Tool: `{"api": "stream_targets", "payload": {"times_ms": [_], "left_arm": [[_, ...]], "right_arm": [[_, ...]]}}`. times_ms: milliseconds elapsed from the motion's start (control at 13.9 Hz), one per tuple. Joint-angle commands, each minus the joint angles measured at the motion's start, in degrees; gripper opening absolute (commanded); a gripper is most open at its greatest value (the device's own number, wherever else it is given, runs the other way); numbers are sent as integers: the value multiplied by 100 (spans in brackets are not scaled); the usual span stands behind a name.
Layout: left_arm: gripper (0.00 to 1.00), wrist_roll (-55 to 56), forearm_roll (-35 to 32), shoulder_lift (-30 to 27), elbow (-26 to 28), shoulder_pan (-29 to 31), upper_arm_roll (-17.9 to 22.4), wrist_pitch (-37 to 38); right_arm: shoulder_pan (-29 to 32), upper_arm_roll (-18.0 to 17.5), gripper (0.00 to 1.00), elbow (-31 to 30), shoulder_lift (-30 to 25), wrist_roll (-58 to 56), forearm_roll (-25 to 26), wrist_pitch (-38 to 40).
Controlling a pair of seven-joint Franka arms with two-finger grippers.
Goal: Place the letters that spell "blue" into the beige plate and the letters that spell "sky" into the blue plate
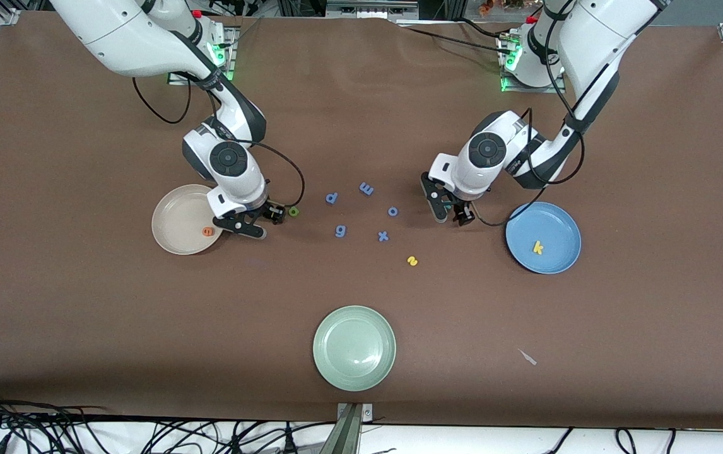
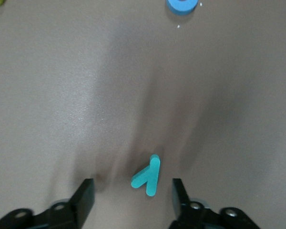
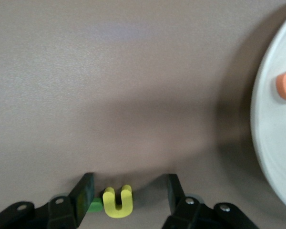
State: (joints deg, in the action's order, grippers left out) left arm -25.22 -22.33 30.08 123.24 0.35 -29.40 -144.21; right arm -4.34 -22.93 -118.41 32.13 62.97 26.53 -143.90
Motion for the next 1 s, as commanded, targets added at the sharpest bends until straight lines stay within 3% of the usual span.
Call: {"api": "stream_targets", "payload": {"times_ms": [0,430,646,789,932], "left_arm": [[68,35,-193,24,16,-17,-13,-89],[42,43,-193,121,16,-79,-4,-168],[11,105,-193,112,7,-88,-4,-169],[3,105,-193,77,-2,-79,-13,-160],[2,70,-193,-28,-28,-35,-21,-81]], "right_arm": [[38,-36,71,-165,-40,277,150,-112],[29,-63,71,-165,-67,444,142,-85],[38,-150,71,-174,-84,672,142,-76],[38,-168,71,-174,-76,717,142,-76],[29,-177,71,-174,-84,743,142,-76]]}}
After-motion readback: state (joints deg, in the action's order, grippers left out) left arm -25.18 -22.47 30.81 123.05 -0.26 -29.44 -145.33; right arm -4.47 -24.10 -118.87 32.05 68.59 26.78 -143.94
